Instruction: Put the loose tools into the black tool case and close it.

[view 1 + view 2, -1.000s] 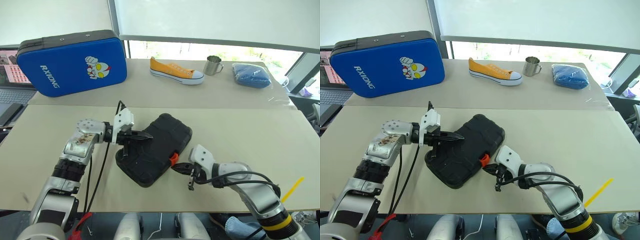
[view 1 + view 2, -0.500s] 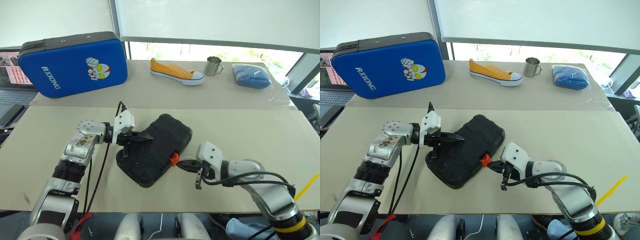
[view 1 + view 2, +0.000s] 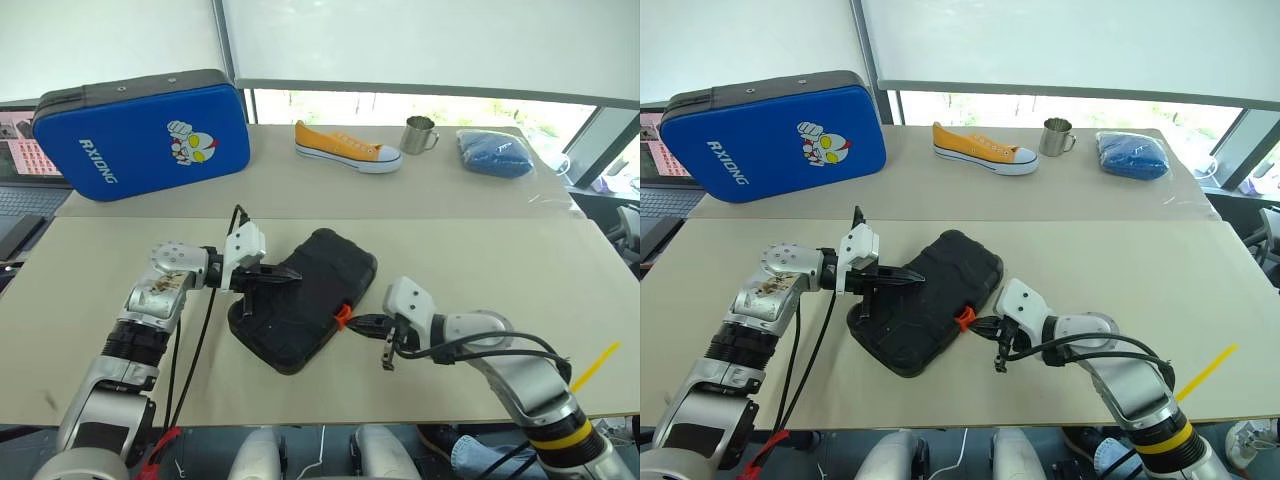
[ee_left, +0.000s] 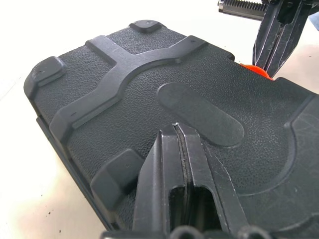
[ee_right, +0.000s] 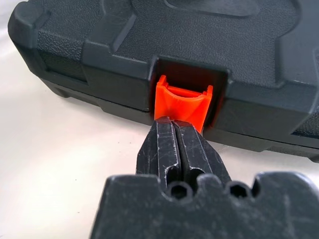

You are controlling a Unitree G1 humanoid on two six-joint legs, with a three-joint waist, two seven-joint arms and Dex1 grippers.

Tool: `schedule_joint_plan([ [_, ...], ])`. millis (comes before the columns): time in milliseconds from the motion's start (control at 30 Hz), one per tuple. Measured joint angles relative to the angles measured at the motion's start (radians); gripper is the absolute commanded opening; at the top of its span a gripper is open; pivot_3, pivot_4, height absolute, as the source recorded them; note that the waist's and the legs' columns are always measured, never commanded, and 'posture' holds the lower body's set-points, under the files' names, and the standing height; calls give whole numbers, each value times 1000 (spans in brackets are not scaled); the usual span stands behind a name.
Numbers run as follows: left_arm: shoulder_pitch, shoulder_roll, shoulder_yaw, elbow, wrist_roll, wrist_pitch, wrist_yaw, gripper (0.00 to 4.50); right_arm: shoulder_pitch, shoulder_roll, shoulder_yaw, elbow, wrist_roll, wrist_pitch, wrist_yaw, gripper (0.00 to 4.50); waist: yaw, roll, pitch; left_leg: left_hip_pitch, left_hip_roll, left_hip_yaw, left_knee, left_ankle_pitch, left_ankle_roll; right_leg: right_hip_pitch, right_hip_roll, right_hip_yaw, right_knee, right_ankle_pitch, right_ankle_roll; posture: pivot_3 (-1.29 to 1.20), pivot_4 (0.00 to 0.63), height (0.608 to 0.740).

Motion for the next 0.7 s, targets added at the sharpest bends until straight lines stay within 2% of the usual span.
schedule_joint_plan([
  [700, 45, 13, 14, 1, 9, -18, 7, 18, -43, 86, 16, 109, -28, -60, 22, 0, -16, 6, -6, 9, 5, 3, -4, 0, 0, 3, 9, 4, 1, -2, -2, 0, 150, 740],
])
